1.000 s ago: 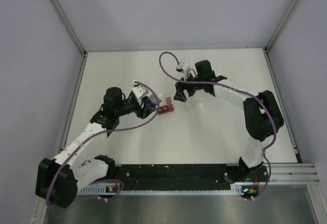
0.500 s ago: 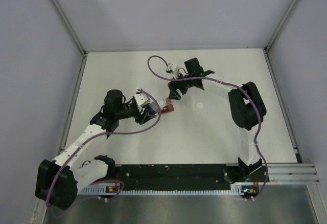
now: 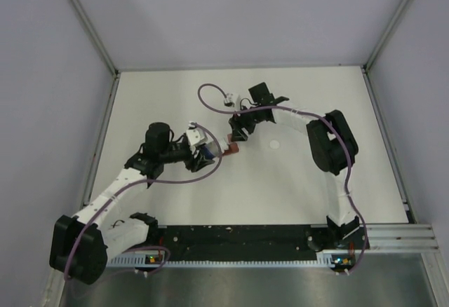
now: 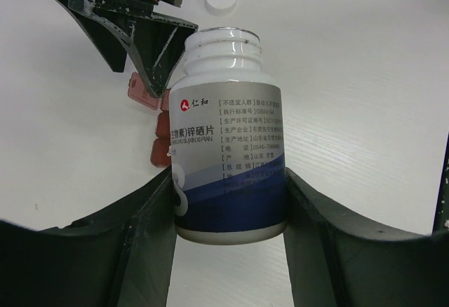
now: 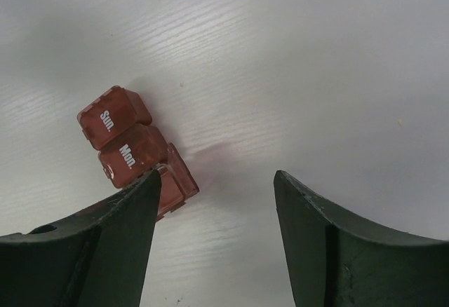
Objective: Sort the pills into containers
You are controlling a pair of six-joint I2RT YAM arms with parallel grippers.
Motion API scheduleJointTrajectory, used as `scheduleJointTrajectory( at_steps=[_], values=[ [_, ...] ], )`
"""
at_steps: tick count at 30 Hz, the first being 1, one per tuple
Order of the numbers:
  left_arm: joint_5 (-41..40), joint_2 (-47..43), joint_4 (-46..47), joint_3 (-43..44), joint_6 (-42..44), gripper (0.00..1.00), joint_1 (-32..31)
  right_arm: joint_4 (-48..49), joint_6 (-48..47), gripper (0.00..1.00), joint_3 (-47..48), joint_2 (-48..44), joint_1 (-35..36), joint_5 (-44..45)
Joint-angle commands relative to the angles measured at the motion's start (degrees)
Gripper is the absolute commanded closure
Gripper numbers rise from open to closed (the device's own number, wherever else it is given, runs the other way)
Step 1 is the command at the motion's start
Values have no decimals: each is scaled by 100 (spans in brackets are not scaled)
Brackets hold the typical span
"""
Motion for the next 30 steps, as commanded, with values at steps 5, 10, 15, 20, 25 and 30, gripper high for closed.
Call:
scheduleJointTrajectory(
  at_steps=[5, 10, 15, 20, 25, 30],
  values=[
    [156, 74, 1, 463, 174, 100, 26, -165, -340, 37, 541, 197, 114, -377],
    [138, 136, -61, 542, 235, 100, 34, -297, -437, 41, 665, 285, 140, -483],
    [112, 179, -69, 578, 262, 100, 34, -368, -480, 48, 691, 338, 158, -571],
    [112, 206, -96, 630, 279, 100, 34, -429, -551, 54, 700, 338, 166, -562],
    [112, 206, -96, 665, 270, 100, 26, -456, -577, 59, 709, 338, 158, -536],
    [103, 180, -149, 674, 279, 100, 34, -508, -577, 63, 709, 311, 158, -527]
  ],
)
